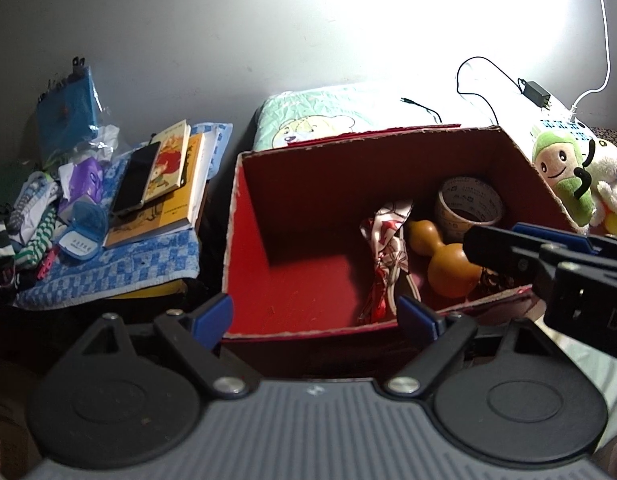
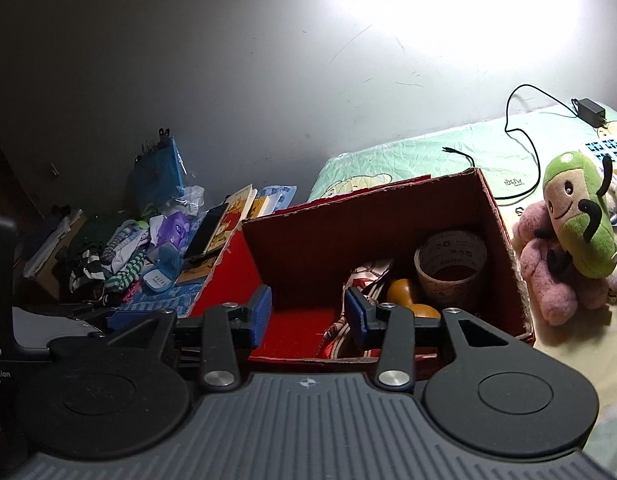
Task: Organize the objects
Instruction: 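Open the right tool and withdraw it up out of the red box, then reach the right tool down to the red printed gift box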
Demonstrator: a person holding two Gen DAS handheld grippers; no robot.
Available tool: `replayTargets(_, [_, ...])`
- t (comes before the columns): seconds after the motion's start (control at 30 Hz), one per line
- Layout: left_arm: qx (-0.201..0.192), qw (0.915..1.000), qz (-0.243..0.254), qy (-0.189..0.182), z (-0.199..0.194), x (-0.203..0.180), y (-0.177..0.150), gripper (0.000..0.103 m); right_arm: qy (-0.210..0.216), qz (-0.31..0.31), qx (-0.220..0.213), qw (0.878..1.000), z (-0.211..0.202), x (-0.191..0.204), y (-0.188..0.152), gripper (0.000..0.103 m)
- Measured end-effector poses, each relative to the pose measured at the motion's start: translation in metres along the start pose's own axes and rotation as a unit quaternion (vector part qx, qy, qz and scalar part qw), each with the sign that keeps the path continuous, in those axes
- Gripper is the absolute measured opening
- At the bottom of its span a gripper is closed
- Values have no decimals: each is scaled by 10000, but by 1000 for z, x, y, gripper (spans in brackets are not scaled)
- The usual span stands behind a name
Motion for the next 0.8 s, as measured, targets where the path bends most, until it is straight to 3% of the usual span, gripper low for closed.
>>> replayTargets(0.43, [300, 9994, -13, -192, 1, 7, -37, 91, 515, -42, 183, 9985, -12, 5, -30, 43])
replayTargets(0.8, [935, 9946, 68, -455, 22, 2, -75, 92, 605, 234, 914, 9937, 7, -5, -67, 43])
Point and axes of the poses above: each gripper's, at about its wrist camera, not at the fingertips, and z roughly the way its jaws point, x to its left, y to its top, the point moved 7 cm from there along z, roughly the way its jaws point, and after that the axes turned 4 degrees about x, right-handed, at the moved point
